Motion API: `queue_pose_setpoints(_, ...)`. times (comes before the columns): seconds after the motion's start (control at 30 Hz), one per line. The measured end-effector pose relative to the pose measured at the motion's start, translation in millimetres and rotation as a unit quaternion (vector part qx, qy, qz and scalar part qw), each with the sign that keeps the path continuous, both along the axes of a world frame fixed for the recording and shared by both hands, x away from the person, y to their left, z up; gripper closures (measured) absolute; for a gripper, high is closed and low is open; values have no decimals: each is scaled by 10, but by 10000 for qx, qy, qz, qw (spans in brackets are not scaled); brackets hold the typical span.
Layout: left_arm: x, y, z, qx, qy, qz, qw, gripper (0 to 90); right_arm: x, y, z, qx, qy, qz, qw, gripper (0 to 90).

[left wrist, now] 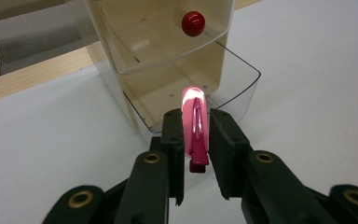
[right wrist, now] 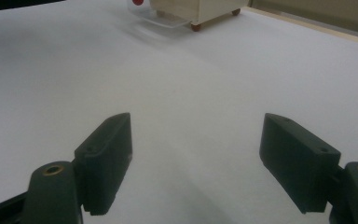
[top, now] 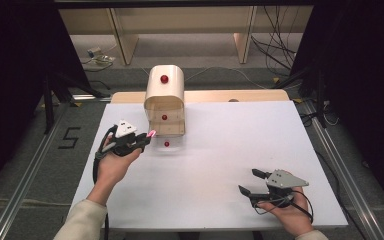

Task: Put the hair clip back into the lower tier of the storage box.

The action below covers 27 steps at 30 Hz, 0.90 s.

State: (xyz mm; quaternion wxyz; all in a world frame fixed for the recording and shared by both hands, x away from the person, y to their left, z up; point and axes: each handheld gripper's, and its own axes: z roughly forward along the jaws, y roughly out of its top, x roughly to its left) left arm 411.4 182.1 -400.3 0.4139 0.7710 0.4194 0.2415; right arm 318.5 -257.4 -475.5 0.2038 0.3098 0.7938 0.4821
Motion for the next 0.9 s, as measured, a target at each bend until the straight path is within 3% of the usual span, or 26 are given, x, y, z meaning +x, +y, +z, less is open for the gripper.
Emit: queue_pose_setpoints(0.9,184,-103,18,101,221,30,9997,760,0,2,-3,-32,-15,30,10000,265)
